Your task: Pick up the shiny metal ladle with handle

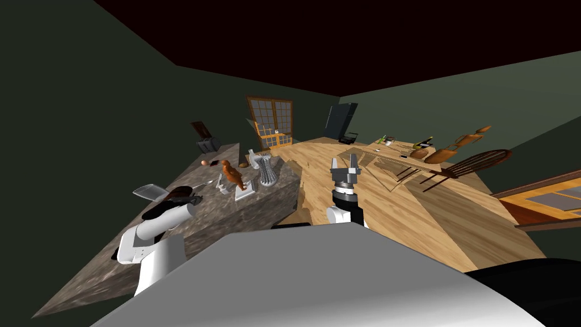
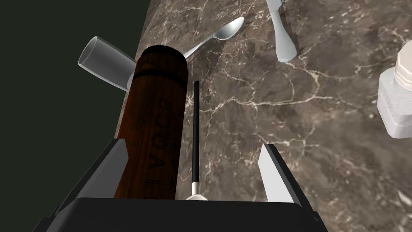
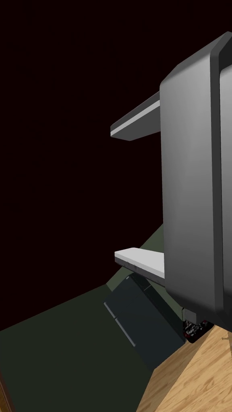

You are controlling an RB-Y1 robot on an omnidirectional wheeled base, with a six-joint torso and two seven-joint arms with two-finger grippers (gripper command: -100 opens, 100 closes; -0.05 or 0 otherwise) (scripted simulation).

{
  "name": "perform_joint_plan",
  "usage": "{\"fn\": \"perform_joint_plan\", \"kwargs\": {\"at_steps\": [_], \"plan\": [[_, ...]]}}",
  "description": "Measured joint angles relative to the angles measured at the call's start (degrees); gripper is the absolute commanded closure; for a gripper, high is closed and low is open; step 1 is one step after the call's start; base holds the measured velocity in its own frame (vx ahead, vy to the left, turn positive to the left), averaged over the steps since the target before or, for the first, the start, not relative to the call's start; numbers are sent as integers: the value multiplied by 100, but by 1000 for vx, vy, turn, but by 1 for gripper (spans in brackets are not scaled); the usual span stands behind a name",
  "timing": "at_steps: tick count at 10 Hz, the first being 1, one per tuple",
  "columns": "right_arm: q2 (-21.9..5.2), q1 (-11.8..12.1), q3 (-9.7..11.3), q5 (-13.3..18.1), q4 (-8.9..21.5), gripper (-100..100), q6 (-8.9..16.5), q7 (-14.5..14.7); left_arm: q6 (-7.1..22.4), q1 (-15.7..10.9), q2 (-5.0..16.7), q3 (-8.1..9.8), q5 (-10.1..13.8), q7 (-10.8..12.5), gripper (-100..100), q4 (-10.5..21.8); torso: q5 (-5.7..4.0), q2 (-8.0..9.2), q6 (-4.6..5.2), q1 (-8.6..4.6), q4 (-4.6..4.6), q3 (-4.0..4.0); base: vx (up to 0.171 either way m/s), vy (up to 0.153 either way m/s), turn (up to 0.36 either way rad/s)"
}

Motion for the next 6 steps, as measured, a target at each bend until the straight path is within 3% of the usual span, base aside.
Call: {"fn": "perform_joint_plan", "kwargs": {"at_steps": [6], "plan": [[0, 0, 0, 0, 0, 0, 0, 0, 842, -92, 211, 425, -9, 594, -100, 344, 1, -1, -1, 2, 0, 0, 37, -23, -1]]}}
